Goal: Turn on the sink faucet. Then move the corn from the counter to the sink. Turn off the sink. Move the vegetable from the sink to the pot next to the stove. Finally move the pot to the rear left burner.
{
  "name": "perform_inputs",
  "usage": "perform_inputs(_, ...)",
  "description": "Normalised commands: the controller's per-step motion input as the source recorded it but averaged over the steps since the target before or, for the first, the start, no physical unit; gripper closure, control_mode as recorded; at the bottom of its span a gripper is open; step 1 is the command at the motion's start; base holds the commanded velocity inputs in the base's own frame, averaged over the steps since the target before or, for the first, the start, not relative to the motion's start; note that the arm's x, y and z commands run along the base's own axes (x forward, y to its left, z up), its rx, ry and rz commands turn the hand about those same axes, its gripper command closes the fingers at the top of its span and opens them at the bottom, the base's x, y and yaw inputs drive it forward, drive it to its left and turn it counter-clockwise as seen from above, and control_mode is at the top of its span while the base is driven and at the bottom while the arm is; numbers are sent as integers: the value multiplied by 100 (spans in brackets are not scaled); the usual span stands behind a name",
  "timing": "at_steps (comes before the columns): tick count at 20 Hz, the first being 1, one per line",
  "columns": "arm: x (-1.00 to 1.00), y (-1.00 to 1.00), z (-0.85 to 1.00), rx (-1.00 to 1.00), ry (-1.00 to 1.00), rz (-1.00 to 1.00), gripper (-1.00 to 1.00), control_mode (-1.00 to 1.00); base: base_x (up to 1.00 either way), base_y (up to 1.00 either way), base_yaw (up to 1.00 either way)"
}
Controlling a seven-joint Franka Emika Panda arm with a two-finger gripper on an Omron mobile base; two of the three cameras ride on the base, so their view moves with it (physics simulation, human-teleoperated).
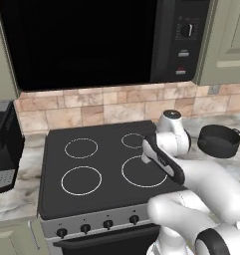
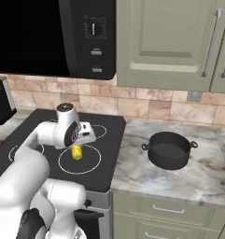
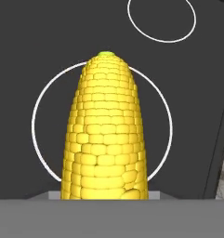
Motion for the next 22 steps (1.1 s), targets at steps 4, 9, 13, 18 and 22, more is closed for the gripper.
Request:
perform_inputs(4,0,-93,0,10,0,-3,100,-100,0,0,0)
perform_inputs(9,3,-99,0,11,0,-2,100,-100,0,0,0)
perform_inputs(13,9,-100,3,12,0,-1,100,-100,0,0,0)
perform_inputs(18,17,-99,5,13,0,-1,100,-100,0,0,0)
perform_inputs(22,30,-95,19,13,0,-3,100,-100,0,0,0)
